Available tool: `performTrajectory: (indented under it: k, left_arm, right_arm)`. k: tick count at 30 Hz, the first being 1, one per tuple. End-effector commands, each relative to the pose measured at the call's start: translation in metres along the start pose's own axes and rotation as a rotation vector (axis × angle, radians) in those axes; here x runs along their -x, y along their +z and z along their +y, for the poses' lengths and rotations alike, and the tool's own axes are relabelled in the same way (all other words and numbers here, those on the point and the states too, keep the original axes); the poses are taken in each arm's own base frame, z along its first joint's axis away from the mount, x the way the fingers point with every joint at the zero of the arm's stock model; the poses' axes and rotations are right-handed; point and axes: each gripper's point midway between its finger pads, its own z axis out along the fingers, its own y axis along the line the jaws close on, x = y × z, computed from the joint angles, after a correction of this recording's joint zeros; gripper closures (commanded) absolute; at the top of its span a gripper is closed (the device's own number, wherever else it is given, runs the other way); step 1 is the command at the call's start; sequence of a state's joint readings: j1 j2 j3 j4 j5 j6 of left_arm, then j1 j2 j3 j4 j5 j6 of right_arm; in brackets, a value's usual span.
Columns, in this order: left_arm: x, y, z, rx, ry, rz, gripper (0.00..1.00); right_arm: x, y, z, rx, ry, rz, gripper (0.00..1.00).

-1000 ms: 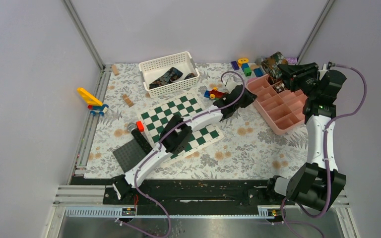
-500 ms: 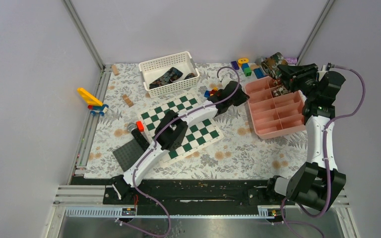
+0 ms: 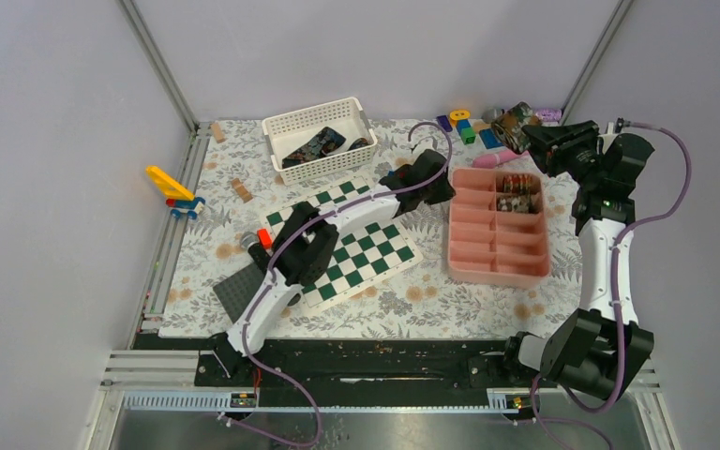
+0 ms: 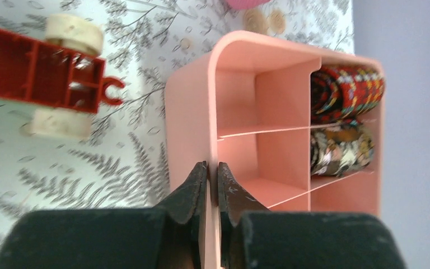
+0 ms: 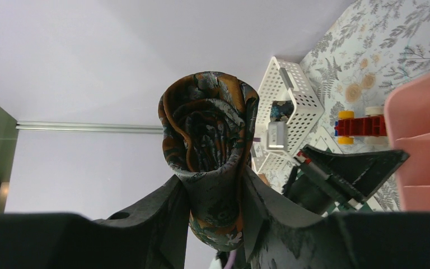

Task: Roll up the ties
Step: Move the storage box to the center of the board.

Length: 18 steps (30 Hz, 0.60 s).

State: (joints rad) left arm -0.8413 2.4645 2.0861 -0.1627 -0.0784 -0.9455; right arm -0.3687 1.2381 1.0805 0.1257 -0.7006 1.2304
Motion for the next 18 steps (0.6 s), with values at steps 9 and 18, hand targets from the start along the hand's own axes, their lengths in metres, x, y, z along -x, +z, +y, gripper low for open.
performTrajectory:
  k: [9,18]
  left_arm:
    - [0.013,-0.084,-0.002,-0.085,0.279,0.162,1.0]
    - [0.051,-0.14,0.025,-0.139,0.404,0.234,1.0]
  right_arm:
    - [-0.02,-0.026,0.004,-0.048,-0.15,0.028,0.6]
    - [-0.071,-0.026,-0.02,-0.12,-0.238,0.185,0.6]
